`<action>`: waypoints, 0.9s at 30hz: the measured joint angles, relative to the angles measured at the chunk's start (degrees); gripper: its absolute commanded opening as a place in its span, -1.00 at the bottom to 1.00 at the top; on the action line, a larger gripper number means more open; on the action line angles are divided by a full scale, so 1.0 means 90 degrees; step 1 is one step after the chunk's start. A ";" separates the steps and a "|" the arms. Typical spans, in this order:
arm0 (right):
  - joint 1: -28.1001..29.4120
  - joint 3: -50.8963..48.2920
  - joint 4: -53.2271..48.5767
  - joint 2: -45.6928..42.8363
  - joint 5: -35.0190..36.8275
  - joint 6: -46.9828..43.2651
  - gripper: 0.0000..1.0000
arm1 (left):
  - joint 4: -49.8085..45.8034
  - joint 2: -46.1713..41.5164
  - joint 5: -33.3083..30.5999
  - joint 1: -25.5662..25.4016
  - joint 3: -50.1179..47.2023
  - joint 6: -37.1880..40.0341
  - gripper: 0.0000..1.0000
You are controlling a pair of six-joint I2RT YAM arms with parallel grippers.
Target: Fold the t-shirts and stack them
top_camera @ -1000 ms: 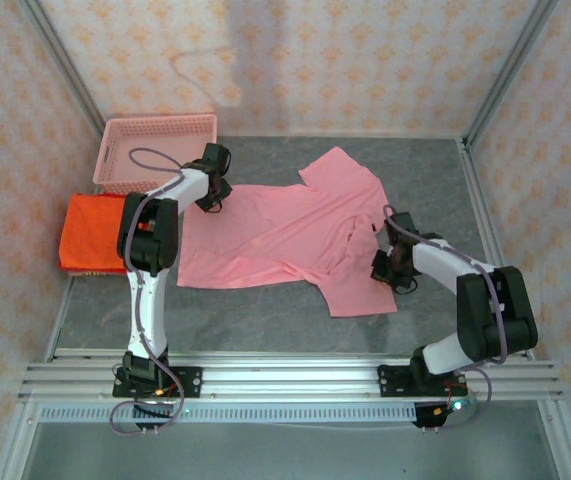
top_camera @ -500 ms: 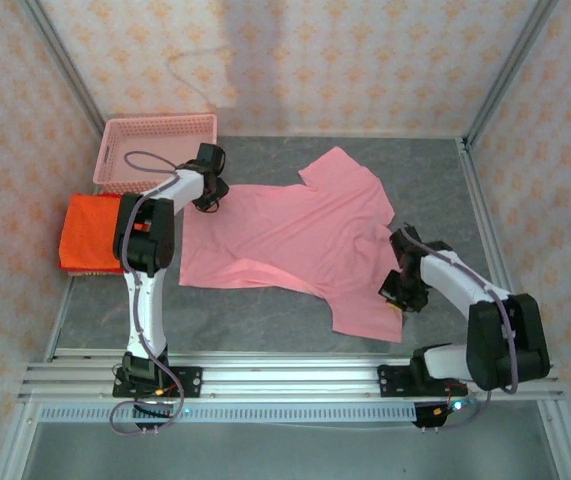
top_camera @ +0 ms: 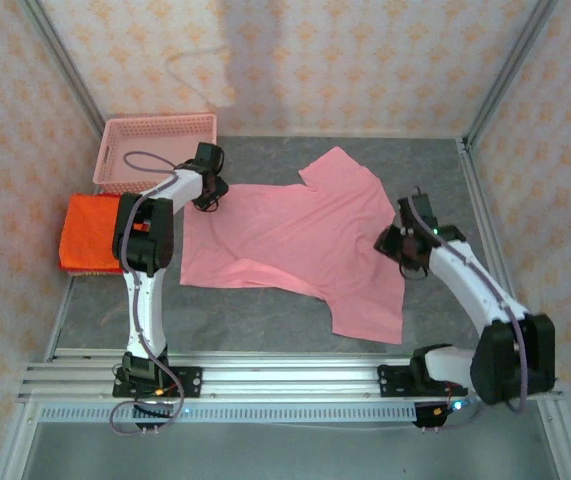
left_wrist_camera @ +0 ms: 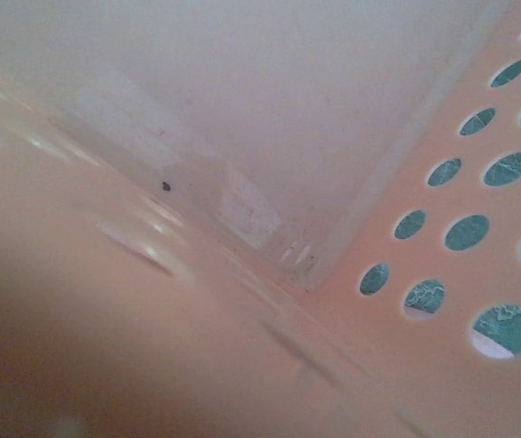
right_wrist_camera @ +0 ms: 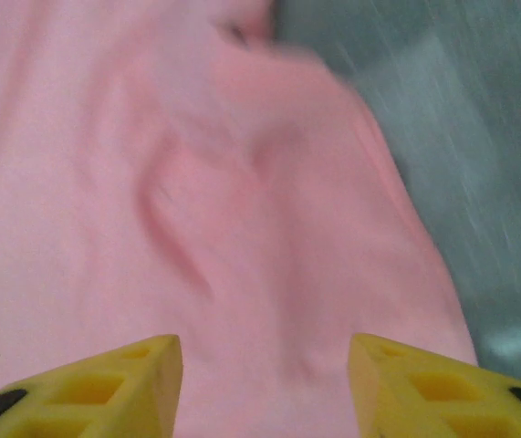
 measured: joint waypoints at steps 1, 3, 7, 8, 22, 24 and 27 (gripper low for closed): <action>-0.0007 0.0406 0.0233 0.0459 0.0041 -0.0129 -0.19 | 0.0000 0.0000 0.0000 0.0000 0.0000 0.0002 -0.03; -0.0017 0.1197 0.0491 0.1338 0.0063 -0.0379 -0.35 | 0.0000 0.0000 0.0000 0.0000 0.0000 0.0002 -0.03; -0.0029 0.2883 0.0984 0.3240 0.0046 -0.0765 -0.66 | -0.0002 0.0000 0.0007 0.0000 0.0002 0.0027 -0.06; -0.0029 0.3220 0.1020 0.3636 0.0039 -0.0826 -0.69 | -0.0005 0.0000 0.0010 0.0000 0.0005 0.0027 -0.06; -0.0457 0.6142 0.0597 0.6683 -0.0367 -0.0988 -0.78 | -0.0282 0.0112 0.0085 0.0002 0.0250 0.0102 -0.15; -0.0668 0.6173 0.0559 0.6725 -0.0556 -0.0920 -0.79 | -0.0318 0.0138 0.0085 -0.0036 0.0311 0.0104 -0.15; -0.1047 0.6266 0.0430 0.6766 -0.0804 -0.0772 -0.80 | -0.0379 0.0228 0.0087 -0.0175 0.0466 0.0102 -0.15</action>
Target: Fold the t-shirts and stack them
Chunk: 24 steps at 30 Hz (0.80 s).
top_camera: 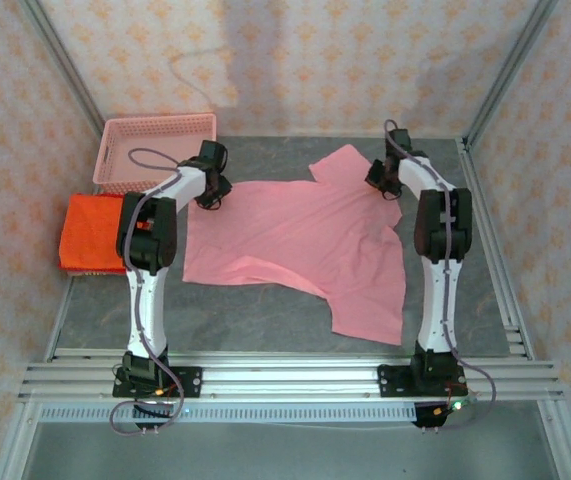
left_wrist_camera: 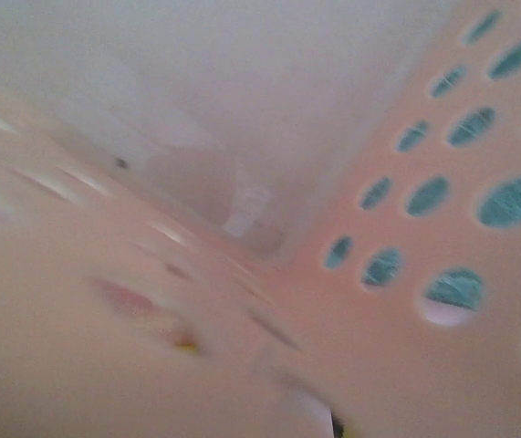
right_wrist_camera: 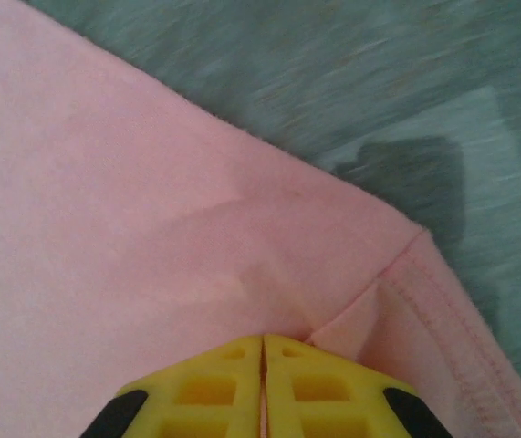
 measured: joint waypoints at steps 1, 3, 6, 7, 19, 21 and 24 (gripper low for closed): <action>-0.0141 0.0083 -0.0063 0.0039 -0.0058 0.0032 -0.80 | -0.0022 0.0046 0.0002 -0.0075 0.0078 -0.0002 -0.15; -0.0372 0.0323 -0.0221 0.0168 -0.0138 0.0049 -0.80 | -0.0073 0.0136 0.0027 -0.0223 0.0238 -0.0005 -0.15; -0.0639 0.0981 -0.0537 0.0520 -0.0202 0.0041 -0.80 | -0.0204 0.0308 0.0092 -0.0418 0.0556 -0.0005 -0.14; -0.0707 0.1253 -0.0656 0.0668 -0.0204 0.0039 -0.80 | -0.0274 0.0393 0.0136 -0.0474 0.0709 -0.0005 -0.13; -0.0848 0.1848 -0.1083 0.0913 -0.0658 -0.0189 -0.22 | -0.1117 0.1464 0.0352 -0.0469 0.2776 0.0068 0.68; -0.0821 0.1081 -0.0945 0.0398 -0.0687 -0.0250 -0.08 | -0.1132 0.1411 0.0350 -0.0466 0.2720 0.0131 0.81; -0.0765 -0.0301 -0.0525 -0.0675 -0.0702 -0.0274 0.05 | -0.1127 0.1032 0.0306 -0.0474 0.2166 0.0231 0.94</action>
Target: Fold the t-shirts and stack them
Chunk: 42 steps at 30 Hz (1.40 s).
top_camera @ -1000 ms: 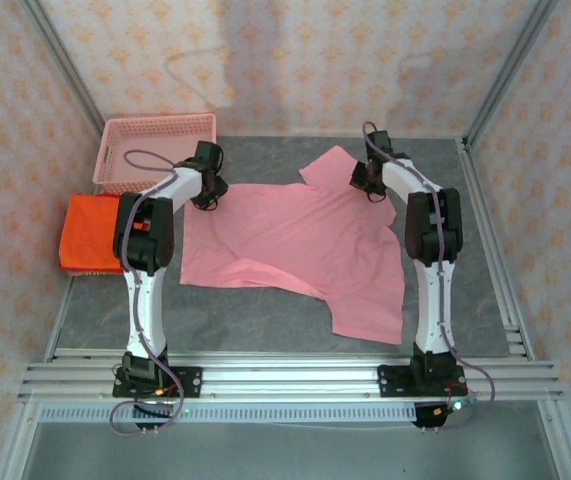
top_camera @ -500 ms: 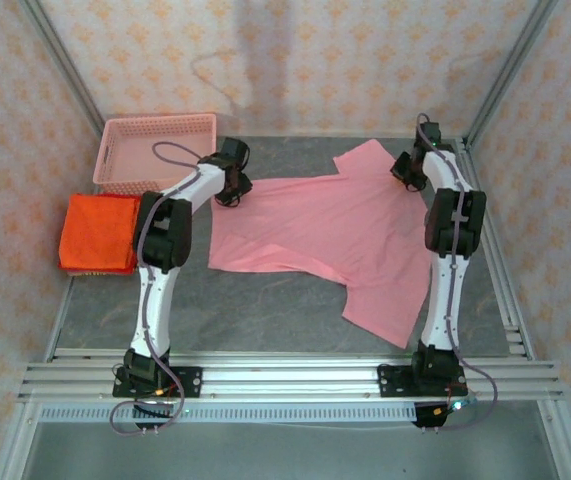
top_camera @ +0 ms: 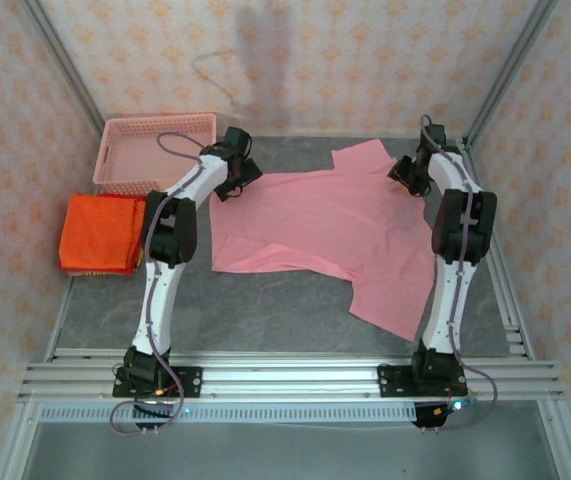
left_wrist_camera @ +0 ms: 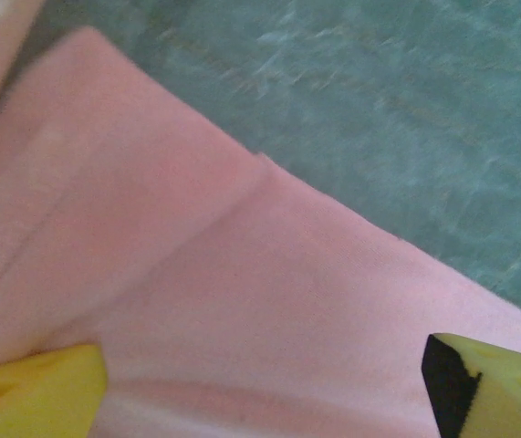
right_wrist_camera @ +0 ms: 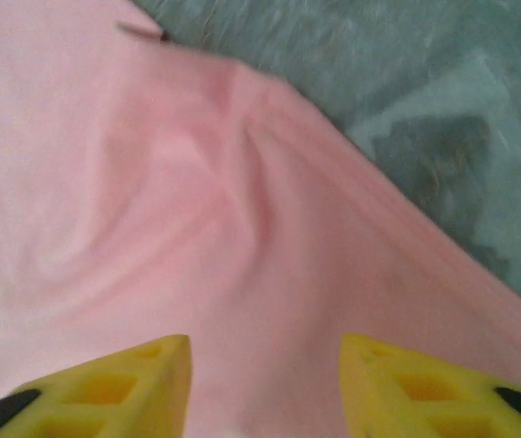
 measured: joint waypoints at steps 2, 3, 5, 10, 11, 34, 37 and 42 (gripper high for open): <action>0.0061 -0.0862 0.0316 -0.0789 0.0000 0.0000 0.09 | -0.0034 -0.0369 -0.0117 -0.0036 -0.0546 0.0036 0.99; 0.0107 -0.1311 0.0515 -0.1253 0.0002 0.0002 0.10 | -0.0061 -0.0578 -0.0182 -0.0053 -0.0821 0.0044 0.99; 0.0206 -0.2055 0.0874 -0.2055 0.0005 0.0019 0.12 | -0.0097 -0.0979 -0.0359 -0.0109 -0.1285 0.0046 0.99; 0.0614 -0.3876 0.1615 -0.3847 0.0075 0.0034 0.13 | -0.0070 -0.2285 -0.0937 -0.0464 -0.2453 -0.0036 0.89; 0.0712 -0.4153 0.1693 -0.4061 0.0085 0.0049 0.13 | -0.0044 -0.2548 -0.1032 -0.0568 -0.2684 -0.0121 0.81; 0.1649 -0.5615 0.1770 -0.4845 0.0049 0.0051 0.15 | -0.0634 -0.2290 -0.2013 -0.1656 -0.3932 -0.1802 -0.17; 0.1649 -0.5637 0.1775 -0.4845 0.0049 0.0051 0.15 | -0.0668 -0.2290 -0.2008 -0.1656 -0.3864 -0.1812 -0.31; 0.1649 -0.5637 0.1775 -0.4845 0.0053 0.0051 0.15 | -0.0697 -0.2293 -0.2006 -0.1656 -0.3861 -0.1809 -0.59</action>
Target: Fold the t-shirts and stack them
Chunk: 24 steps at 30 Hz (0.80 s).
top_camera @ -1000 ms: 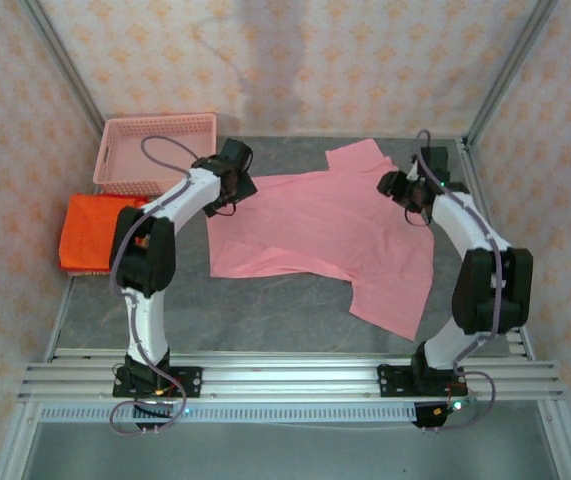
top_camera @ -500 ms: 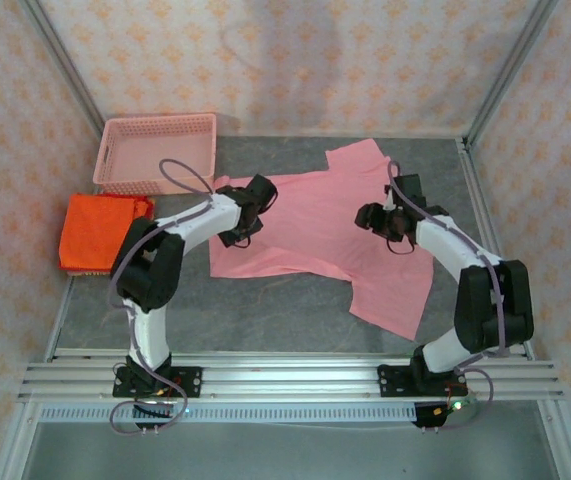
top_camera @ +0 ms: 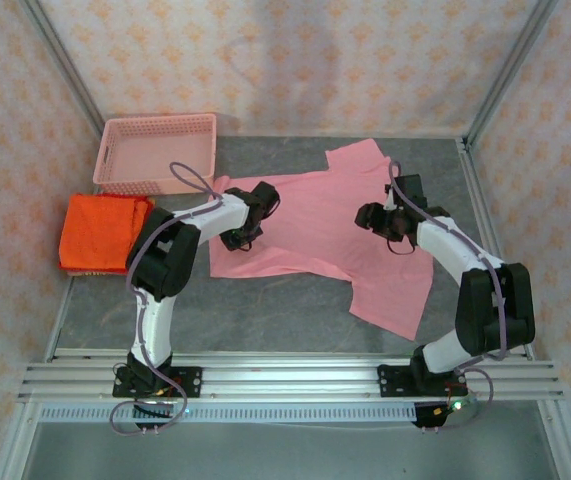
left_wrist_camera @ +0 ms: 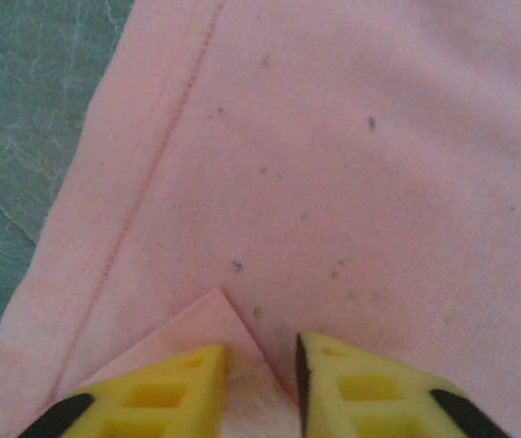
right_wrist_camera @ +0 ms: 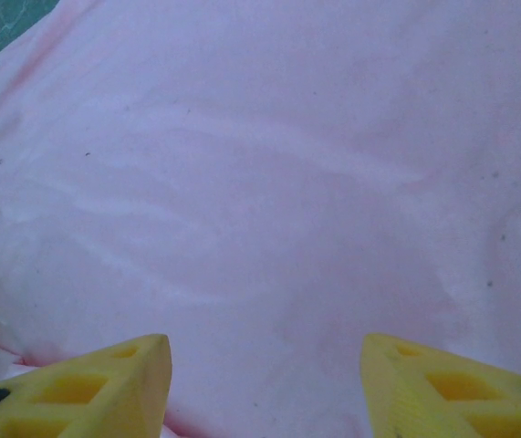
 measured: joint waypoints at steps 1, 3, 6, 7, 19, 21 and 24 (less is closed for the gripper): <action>0.0000 0.0000 0.0000 0.0000 0.0000 0.0000 0.15 | 0.0000 0.0000 0.0000 0.0000 0.0000 -0.0005 -0.64; 0.0000 0.0000 0.0000 0.0000 0.0000 0.0000 0.15 | -0.0002 0.0002 0.0005 0.0000 0.0000 0.0000 -0.77; 0.0000 0.0000 0.0000 0.0000 0.0000 0.0000 0.15 | -0.0002 0.0000 0.0019 0.0000 -0.0002 0.0000 -0.96; 0.0000 0.0000 0.0000 0.0002 0.0000 0.0000 0.15 | -0.0002 0.0000 0.0029 0.0000 -0.0002 -0.0002 -1.00; 0.0000 0.0000 0.0002 0.0092 -0.0002 0.0000 0.15 | -0.0019 -0.0750 0.0046 0.0000 -0.0440 -0.0010 -1.00; 0.0000 0.0002 0.0005 0.0109 -0.0002 0.0000 0.15 | -0.0029 -0.1044 0.0049 0.0000 -0.0600 -0.0012 -1.00; 0.0000 0.0002 0.0017 0.0158 -0.0007 0.0000 0.15 | -0.0046 -0.1435 0.0049 0.0000 -0.0848 -0.0029 -1.00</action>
